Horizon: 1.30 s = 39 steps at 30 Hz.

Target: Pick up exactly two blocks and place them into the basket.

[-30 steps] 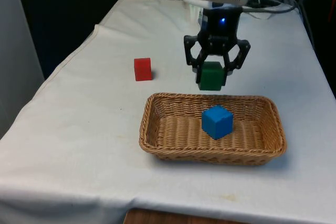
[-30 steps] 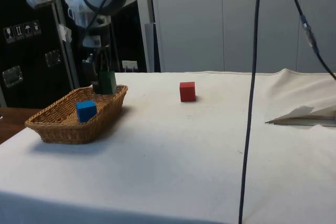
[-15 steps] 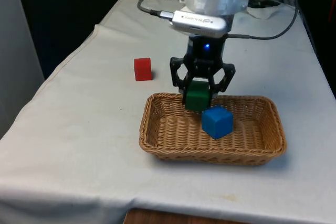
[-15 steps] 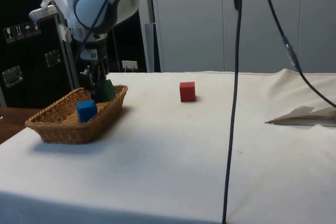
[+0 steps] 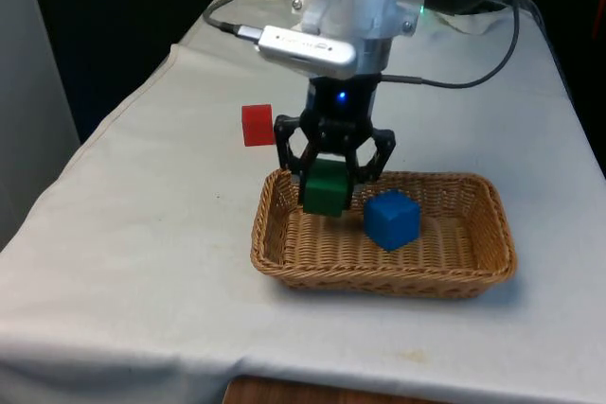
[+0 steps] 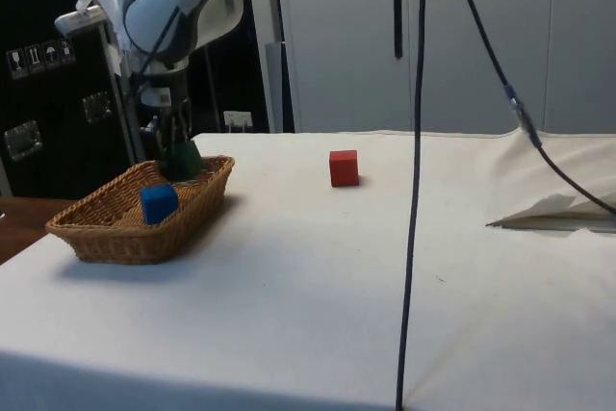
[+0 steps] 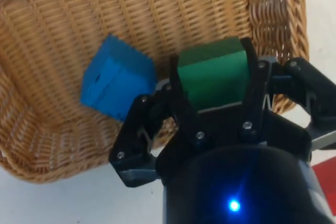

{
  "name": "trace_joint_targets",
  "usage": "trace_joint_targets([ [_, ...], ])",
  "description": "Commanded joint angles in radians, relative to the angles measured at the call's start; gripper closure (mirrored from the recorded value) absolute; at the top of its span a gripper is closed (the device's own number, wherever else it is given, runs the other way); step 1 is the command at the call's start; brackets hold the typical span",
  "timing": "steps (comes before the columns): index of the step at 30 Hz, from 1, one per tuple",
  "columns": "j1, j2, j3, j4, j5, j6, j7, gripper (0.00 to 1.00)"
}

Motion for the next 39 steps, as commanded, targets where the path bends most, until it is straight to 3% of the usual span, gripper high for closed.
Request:
trace_joint_targets([
  [1, -0.015, 0.018, 0.009, 0.027, 0.012, -0.013, -0.011, 0.98],
  [5, -0.023, 0.054, 0.004, 0.058, 0.049, -0.009, -0.027, 0.98],
  [6, -0.011, 0.05, -0.008, 0.049, 0.047, -0.001, -0.022, 0.98],
  [7, -0.024, 0.062, 0.003, 0.065, 0.061, -0.009, -0.03, 0.98],
  [13, -0.023, 0.087, -0.007, 0.079, 0.121, -0.006, -0.04, 0.98],
  [16, -0.017, 0.087, -0.014, 0.075, 0.125, -0.001, -0.037, 0.72],
  [17, -0.021, 0.088, -0.009, 0.076, 0.133, -0.004, -0.039, 0.72],
  [22, -0.021, 0.089, -0.009, 0.074, 0.138, -0.002, -0.036, 0.24],
  [23, -0.021, 0.089, -0.009, 0.074, 0.138, -0.002, -0.035, 0.05],
  [24, -0.021, 0.089, -0.009, 0.074, 0.138, -0.002, -0.035, 0.0],
  [25, -0.017, 0.088, -0.014, 0.072, 0.133, -0.001, -0.033, 0.0],
  [31, -0.021, 0.089, -0.009, 0.073, 0.139, -0.002, -0.034, 0.0],
  [39, -0.007, 0.034, -0.032, 0.045, 0.131, -0.026, -0.018, 0.0],
])
